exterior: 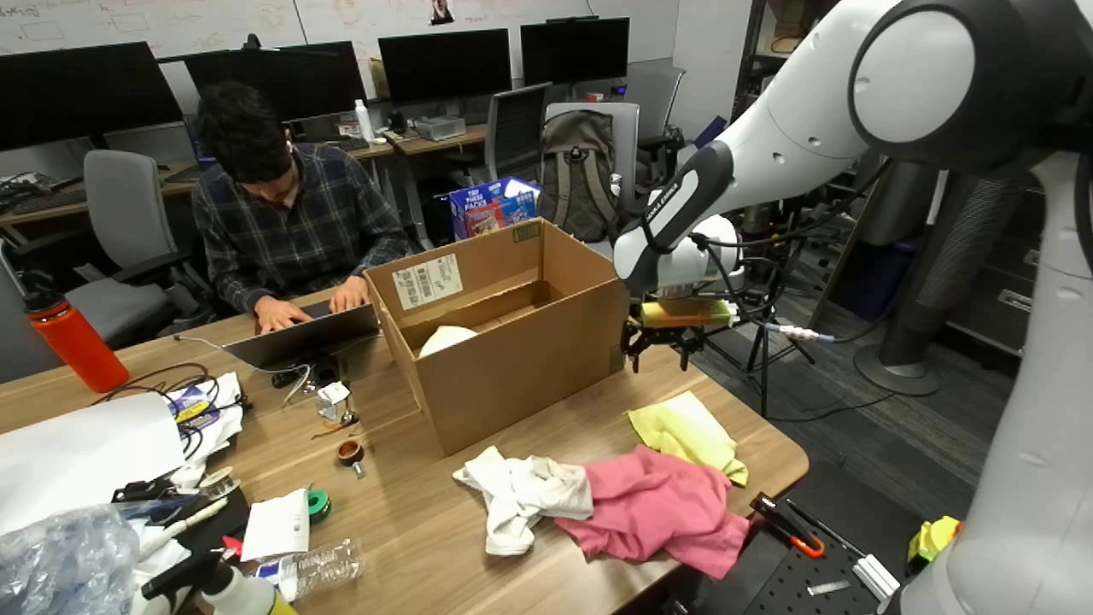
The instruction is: Place the peach shirt and two yellow towels inside the brown box
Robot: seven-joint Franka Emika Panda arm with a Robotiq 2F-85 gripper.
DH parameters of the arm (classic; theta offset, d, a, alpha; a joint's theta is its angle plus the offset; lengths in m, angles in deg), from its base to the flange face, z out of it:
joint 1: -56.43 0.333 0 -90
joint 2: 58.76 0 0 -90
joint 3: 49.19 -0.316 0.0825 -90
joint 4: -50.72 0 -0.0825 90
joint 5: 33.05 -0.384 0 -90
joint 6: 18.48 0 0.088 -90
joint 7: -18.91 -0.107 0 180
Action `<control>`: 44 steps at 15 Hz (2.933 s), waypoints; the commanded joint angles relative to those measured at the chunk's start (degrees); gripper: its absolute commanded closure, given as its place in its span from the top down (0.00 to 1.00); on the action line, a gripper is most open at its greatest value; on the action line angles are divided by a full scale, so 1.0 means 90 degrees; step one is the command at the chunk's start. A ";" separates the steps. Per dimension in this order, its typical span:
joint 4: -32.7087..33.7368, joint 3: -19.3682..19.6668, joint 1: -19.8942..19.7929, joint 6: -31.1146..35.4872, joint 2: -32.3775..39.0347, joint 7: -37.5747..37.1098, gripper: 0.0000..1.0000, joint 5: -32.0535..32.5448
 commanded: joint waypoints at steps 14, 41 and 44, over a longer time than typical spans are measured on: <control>0.1218 0.0069 -0.0097 0.0238 0.1150 -0.0032 1.00 -0.0256; 0.1821 0.0952 0.0323 -0.1925 0.1753 -0.2198 1.00 0.0797; 0.1924 0.0875 0.0266 -0.2314 0.1836 -0.2157 1.00 0.0713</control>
